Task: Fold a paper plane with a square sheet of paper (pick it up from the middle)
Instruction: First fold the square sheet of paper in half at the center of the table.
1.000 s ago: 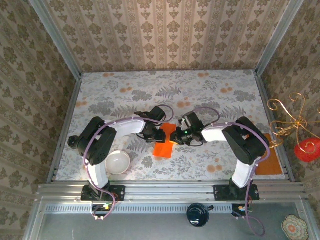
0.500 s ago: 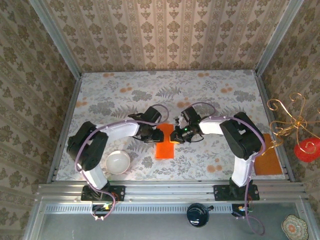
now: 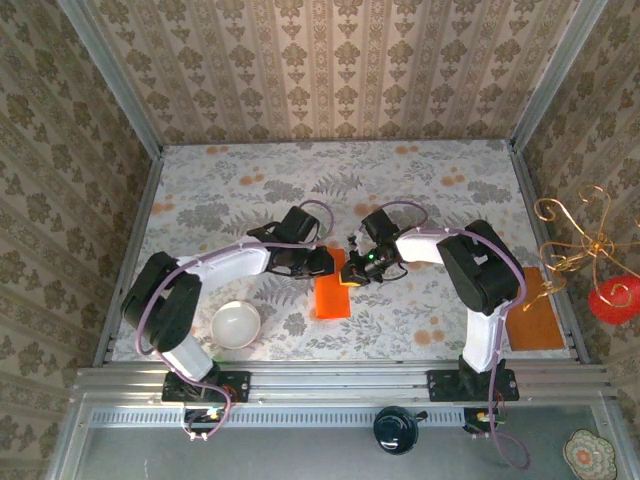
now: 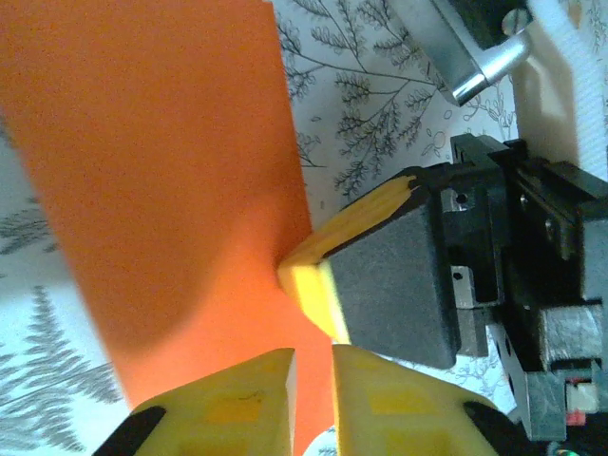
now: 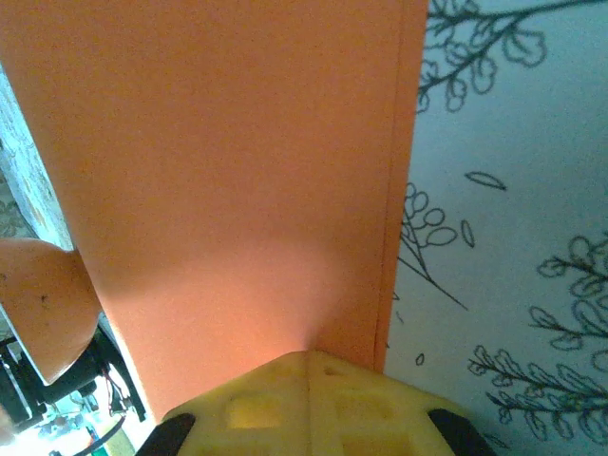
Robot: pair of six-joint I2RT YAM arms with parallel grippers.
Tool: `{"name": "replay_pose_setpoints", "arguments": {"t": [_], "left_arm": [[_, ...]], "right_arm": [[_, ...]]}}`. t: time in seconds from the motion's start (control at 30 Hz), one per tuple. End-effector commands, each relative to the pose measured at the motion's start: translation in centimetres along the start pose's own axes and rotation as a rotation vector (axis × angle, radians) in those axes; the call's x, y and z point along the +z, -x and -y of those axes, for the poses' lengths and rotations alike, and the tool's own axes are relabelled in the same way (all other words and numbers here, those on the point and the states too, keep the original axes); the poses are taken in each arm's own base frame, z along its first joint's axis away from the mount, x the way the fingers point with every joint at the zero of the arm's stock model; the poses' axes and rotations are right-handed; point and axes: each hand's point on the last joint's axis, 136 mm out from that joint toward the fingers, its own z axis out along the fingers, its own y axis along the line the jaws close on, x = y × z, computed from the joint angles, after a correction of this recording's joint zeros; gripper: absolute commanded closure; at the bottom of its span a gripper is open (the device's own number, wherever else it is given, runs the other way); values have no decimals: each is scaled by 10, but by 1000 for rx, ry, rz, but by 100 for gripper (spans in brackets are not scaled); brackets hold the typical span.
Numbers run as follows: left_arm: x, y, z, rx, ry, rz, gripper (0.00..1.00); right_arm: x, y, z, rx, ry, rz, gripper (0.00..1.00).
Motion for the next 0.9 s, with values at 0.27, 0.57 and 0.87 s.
{"name": "replay_pose_setpoints", "arguments": {"t": [0.27,0.57,0.87], "left_arm": [[29,-18,1,-54,-45,-117,90],[36,-29,-21,-33,2,-161,91],[40,-34,-51,-41,24,-123,91]], "right_arm": [[22,-48,98,187,-352,-100,94],[21,-58,112,234,-407,-117,94],[18,-69,124,252,-460,-136,95]]}}
